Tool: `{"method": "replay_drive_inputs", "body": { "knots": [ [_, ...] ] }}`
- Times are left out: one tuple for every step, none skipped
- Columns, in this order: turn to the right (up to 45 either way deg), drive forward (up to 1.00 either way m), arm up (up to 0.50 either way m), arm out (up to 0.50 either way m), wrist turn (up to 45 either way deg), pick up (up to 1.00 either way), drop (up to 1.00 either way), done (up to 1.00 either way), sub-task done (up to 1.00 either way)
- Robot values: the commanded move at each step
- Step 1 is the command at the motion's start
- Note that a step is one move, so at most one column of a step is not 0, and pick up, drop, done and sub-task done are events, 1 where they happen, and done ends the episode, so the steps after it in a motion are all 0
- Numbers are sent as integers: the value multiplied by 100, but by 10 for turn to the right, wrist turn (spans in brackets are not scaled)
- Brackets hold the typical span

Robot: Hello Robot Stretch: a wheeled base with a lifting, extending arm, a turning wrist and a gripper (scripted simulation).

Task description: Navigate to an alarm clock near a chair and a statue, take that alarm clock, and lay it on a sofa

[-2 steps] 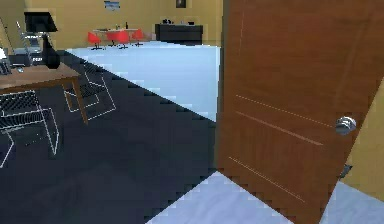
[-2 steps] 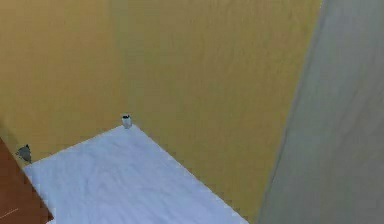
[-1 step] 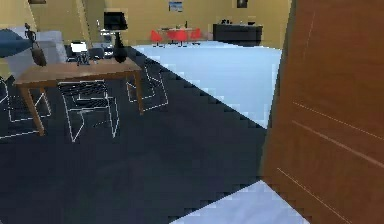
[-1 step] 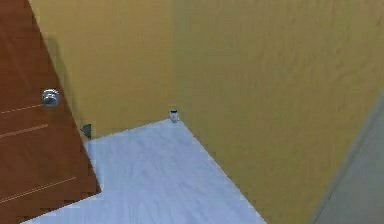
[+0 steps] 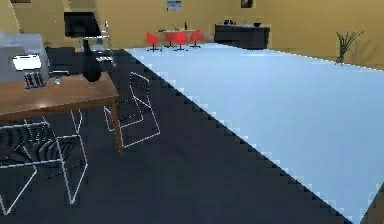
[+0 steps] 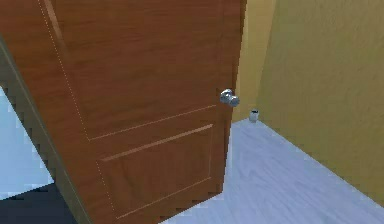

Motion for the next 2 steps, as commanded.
{"method": "replay_drive_inputs", "body": {
  "knots": [
    [-30, 0, 0, 0, 0, 0, 0, 0, 0],
    [0, 45, 0, 0, 0, 0, 0, 0, 0]
  ]
}}
